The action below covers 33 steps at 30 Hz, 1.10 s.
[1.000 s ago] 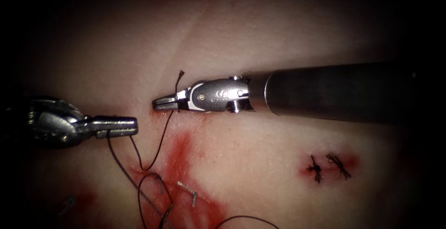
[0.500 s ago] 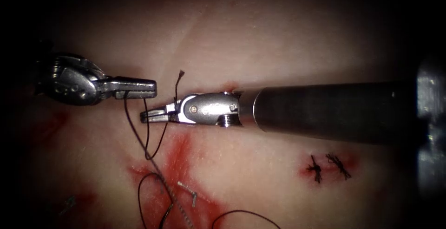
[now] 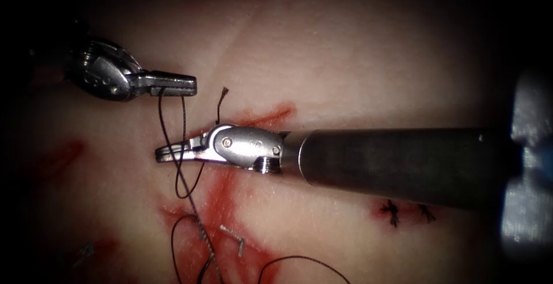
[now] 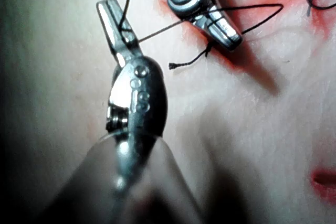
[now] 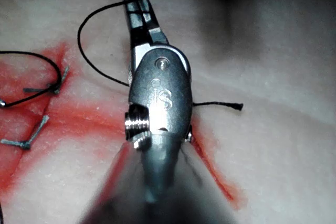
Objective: Wound Closure
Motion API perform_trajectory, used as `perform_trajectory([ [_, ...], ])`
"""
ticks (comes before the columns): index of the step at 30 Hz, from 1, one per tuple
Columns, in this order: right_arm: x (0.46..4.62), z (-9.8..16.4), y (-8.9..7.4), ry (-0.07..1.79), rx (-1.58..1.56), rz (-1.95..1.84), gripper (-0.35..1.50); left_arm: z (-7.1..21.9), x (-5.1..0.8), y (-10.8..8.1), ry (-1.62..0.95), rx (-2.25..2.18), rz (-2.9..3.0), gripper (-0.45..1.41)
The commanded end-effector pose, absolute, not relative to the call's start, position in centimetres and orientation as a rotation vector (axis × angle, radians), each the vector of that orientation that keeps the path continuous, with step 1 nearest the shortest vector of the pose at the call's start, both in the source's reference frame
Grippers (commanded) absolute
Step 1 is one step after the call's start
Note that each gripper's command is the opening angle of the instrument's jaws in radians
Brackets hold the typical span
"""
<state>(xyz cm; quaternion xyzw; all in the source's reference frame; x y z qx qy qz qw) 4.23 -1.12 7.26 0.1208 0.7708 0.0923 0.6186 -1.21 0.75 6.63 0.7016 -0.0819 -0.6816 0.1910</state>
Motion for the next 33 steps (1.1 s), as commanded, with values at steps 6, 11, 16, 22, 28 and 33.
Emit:
perform_trajectory([
  [6, 4.28, 7.3, -1.2, 1.859, 0.376, 0.273, -0.35, 6.9, -1.18, 0.8, -0.264, 1.928, -1.935, -0.45],
  [11, 4.2, 7.2, -1.2, 1.95, 0.445, 0.303, -0.35, 7.1, -1.13, 0.8, -0.278, 1.898, -1.974, -0.45],
  [16, 4.17, 7.1, -1.2, 1.976, 0.458, 0.314, -0.35, 7.3, -1.08, 0.8, -0.301, 1.894, -2.003, -0.45],
  [22, 4.09, 7.0, -1.2, 1.988, 0.464, 0.313, -0.35, 7.4, -0.97, 0.8, -0.347, 1.844, -2.05, -0.45],
  [28, 3.97, 6.9, -1.1, 2.002, 0.457, 0.324, -0.35, 7.6, -0.84, 0.6, -0.367, 1.771, -2.078, -0.45],
  [33, 3.86, 6.9, -1.0, 2.013, 0.439, 0.353, -0.35, 7.9, -0.78, 0.4, -0.357, 1.745, -2.105, -0.45],
])
